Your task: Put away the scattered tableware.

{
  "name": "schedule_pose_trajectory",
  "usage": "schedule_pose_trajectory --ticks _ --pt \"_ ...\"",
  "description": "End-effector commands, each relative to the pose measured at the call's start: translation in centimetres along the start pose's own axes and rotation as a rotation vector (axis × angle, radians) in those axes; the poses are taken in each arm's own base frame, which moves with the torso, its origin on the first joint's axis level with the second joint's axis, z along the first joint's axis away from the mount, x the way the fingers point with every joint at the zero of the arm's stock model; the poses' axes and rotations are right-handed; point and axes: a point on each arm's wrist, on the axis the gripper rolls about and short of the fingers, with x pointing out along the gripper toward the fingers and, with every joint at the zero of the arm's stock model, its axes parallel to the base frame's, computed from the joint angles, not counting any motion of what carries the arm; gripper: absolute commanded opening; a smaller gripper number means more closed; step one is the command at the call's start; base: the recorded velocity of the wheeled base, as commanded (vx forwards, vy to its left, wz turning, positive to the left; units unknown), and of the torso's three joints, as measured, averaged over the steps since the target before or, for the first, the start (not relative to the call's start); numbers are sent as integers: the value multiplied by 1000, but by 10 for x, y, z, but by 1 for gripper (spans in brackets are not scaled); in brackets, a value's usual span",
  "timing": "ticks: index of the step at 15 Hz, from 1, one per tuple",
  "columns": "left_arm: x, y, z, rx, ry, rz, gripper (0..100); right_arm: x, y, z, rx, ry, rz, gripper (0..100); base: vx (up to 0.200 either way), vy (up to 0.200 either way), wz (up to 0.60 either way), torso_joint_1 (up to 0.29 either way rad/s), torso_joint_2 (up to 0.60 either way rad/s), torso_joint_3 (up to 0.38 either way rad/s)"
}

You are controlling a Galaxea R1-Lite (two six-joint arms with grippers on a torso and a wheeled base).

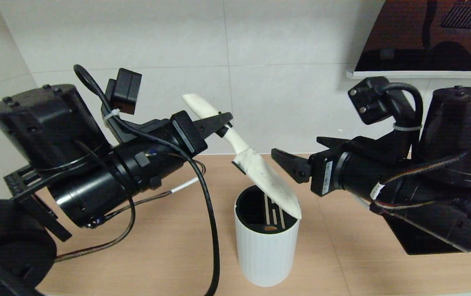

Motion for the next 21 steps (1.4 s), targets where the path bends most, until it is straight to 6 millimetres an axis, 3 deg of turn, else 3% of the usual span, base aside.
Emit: schedule_pose_trajectory --ticks 1,5,9,15,21 --pt "2 -13 19 52 -62 14 0 -11 -14 18 17 -64 -32 100 0 0 0 0 0 0" --pt "6 -23 35 153 -83 91 0 -12 -20 21 19 -73 -40 100 0 0 0 0 0 0" --pt "2 -26 26 226 -57 154 0 -9 -19 17 13 -56 -39 100 0 0 0 0 0 0" --pt "2 -61 -9 406 -54 314 0 -9 -19 16 13 -53 -39 100 0 0 0 0 0 0" --pt "15 -59 -38 471 -13 400 0 -5 -20 12 10 -41 -43 100 0 0 0 0 0 0"
